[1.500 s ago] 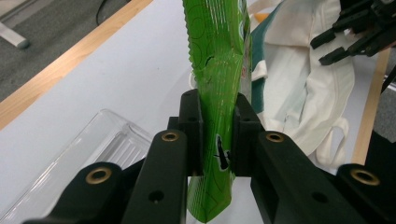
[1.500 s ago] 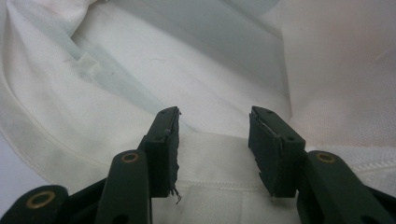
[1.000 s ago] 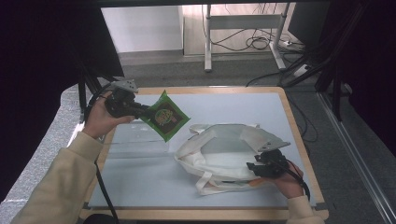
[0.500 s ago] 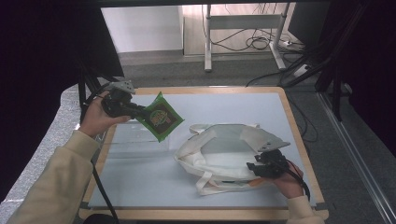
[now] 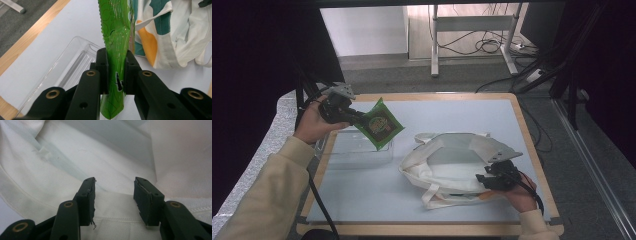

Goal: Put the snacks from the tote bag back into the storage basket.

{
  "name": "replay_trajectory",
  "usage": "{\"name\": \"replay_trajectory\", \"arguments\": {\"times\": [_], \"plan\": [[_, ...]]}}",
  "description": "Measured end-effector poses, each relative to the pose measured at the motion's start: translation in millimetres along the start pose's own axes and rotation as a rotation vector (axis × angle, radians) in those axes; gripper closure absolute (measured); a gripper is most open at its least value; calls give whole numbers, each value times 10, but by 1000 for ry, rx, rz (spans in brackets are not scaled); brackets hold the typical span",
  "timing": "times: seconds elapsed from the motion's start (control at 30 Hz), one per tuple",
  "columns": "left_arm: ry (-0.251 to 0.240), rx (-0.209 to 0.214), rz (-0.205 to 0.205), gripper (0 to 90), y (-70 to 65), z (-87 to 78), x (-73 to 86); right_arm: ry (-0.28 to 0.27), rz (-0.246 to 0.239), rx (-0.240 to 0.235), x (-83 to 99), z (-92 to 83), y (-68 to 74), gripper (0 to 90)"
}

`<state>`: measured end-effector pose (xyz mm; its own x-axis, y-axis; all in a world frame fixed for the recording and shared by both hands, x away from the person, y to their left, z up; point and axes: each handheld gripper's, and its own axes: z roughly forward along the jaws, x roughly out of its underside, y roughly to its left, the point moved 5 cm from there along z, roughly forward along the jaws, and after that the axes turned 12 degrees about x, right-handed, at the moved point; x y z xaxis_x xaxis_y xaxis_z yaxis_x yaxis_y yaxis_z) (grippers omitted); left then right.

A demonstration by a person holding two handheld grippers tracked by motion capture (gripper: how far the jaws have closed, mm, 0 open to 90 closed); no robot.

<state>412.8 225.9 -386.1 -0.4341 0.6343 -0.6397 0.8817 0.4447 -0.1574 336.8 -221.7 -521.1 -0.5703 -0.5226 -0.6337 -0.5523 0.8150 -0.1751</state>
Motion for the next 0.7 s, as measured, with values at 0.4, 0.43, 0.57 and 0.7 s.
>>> {"name": "replay_trajectory", "arguments": {"times": [0.4, 0.43, 0.57, 0.7], "plan": [[18, -6, 14, 783, 103, 26, -45, -10, -16, -9, -30, 15, 6, 490], [17, -6, 13, 784, 109, 19, -49, -10, -18, -11, -48, 22, 16, 488], [18, -23, 7, 783, 142, -6, -46, -11, -33, -19, -66, 25, 55, 482], [27, -24, -1, 782, 191, 5, 5, -18, -47, -30, -61, 7, 91, 477]]}}
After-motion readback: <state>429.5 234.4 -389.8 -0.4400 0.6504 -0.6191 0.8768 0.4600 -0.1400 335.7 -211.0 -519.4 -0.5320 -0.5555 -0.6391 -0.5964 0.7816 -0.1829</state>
